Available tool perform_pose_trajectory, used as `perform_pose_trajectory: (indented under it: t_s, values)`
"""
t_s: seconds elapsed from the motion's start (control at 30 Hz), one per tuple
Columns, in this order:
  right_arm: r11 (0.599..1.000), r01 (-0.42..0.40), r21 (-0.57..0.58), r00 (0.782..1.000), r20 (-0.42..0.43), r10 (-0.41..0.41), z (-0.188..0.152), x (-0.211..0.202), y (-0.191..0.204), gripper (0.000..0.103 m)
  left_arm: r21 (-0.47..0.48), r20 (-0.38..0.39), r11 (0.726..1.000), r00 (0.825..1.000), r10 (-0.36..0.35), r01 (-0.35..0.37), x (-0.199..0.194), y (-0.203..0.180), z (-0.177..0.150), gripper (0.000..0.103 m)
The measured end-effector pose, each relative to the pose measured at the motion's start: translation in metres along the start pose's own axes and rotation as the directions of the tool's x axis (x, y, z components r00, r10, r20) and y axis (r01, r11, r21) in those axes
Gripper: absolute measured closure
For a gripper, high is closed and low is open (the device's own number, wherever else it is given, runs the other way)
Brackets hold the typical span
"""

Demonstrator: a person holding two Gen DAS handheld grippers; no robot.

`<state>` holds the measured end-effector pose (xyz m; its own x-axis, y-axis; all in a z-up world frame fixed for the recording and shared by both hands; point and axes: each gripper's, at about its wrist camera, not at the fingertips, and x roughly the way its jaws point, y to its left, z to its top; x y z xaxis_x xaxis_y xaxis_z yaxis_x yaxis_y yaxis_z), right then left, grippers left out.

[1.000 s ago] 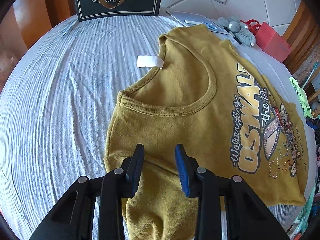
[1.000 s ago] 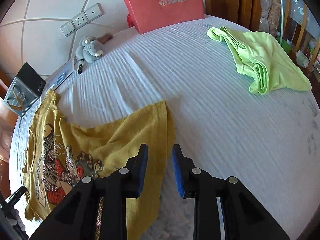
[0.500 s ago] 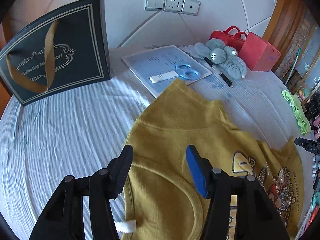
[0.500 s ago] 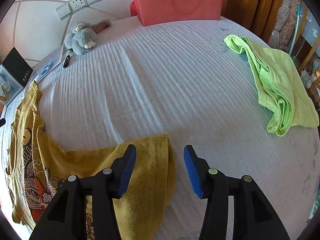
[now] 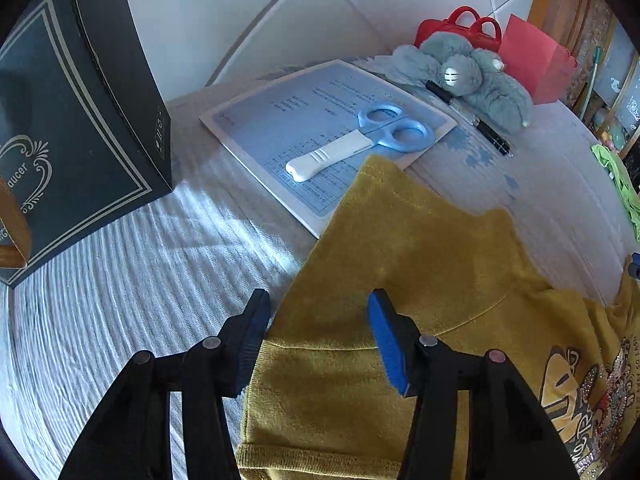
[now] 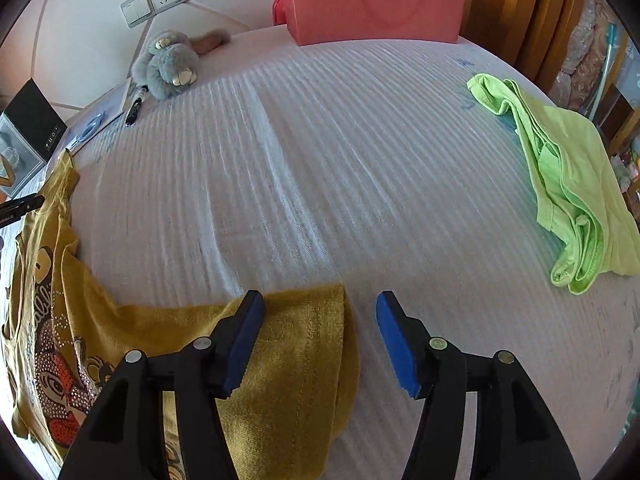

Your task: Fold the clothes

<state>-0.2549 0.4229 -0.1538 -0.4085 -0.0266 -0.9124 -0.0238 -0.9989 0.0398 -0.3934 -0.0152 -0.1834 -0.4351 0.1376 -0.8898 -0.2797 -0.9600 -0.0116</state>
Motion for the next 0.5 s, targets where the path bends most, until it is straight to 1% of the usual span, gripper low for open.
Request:
perform_pose_trajectory:
  t_s: [0.03, 0.1, 0.13, 0.17, 0.2, 0.23, 0.3, 0.33, 0.37, 0.4, 0.43, 0.47, 0.5]
  values:
    - [1.0, 0.003, -0.003, 1.0, -0.003, -0.003, 0.0, 0.001, 0.001, 0.044, -0.014, -0.001, 1.0, 1.0, 0.006, -0.006, 0.0, -0.001, -0.001, 0.058]
    - [1.0, 0.009, -0.01, 1.0, -0.01, -0.009, 0.001, 0.003, 0.003, 0.045, -0.029, -0.011, 0.999, 1.0, 0.015, -0.015, 0.0, -0.007, -0.002, 0.076]
    - [1.0, 0.011, -0.013, 1.0, -0.013, -0.012, 0.002, 0.004, 0.004, 0.045, -0.024, -0.013, 0.999, 1.0, 0.024, -0.024, 0.001, -0.01, -0.001, 0.08]
    - [1.0, 0.014, -0.016, 1.0, -0.016, -0.014, 0.002, 0.005, 0.004, 0.045, -0.015, -0.013, 0.999, 0.999, 0.033, -0.033, 0.001, -0.013, -0.002, 0.087]
    - [1.0, 0.015, -0.022, 1.0, -0.019, -0.016, 0.002, 0.006, 0.006, 0.048, -0.01, -0.012, 0.999, 0.999, 0.036, -0.036, 0.002, -0.015, -0.002, 0.093]
    - [0.999, 0.01, -0.044, 1.0, -0.019, -0.011, 0.001, 0.005, 0.009, 0.06, -0.012, -0.01, 0.999, 0.999, 0.037, -0.037, 0.004, -0.015, -0.002, 0.094]
    - [0.994, 0.026, -0.102, 1.0, -0.013, -0.028, -0.004, 0.001, 0.019, 0.069, -0.029, -0.005, 0.999, 1.0, 0.026, -0.027, 0.005, -0.012, -0.004, 0.097]
    - [0.99, 0.049, -0.133, 0.999, 0.0, -0.049, -0.005, -0.001, 0.025, 0.082, -0.039, 0.0, 0.999, 1.0, 0.02, -0.02, 0.005, -0.01, -0.004, 0.097]
    - [0.984, 0.071, -0.164, 0.997, 0.014, -0.07, -0.007, -0.003, 0.03, 0.083, -0.048, 0.01, 0.999, 1.0, 0.017, -0.017, 0.003, -0.008, -0.005, 0.098]
    - [0.976, 0.094, -0.195, 0.996, 0.029, -0.09, -0.009, -0.005, 0.035, 0.087, -0.059, 0.026, 0.998, 1.0, 0.017, -0.015, -0.001, -0.005, -0.004, 0.098]
    - [0.967, 0.117, -0.225, 0.993, 0.044, -0.11, -0.011, -0.007, 0.041, 0.089, -0.071, 0.045, 0.997, 0.999, 0.017, -0.013, -0.005, -0.002, -0.003, 0.098]
    - [0.957, 0.141, -0.252, 0.99, 0.063, -0.129, -0.012, -0.01, 0.046, 0.089, -0.084, 0.066, 0.996, 0.998, 0.021, -0.016, -0.011, 0.001, -0.001, 0.098]
    - [0.948, 0.17, -0.269, 0.984, 0.101, -0.148, -0.008, -0.017, 0.048, 0.089, -0.095, 0.094, 0.995, 0.995, 0.03, -0.021, -0.019, 0.002, 0.004, 0.098]
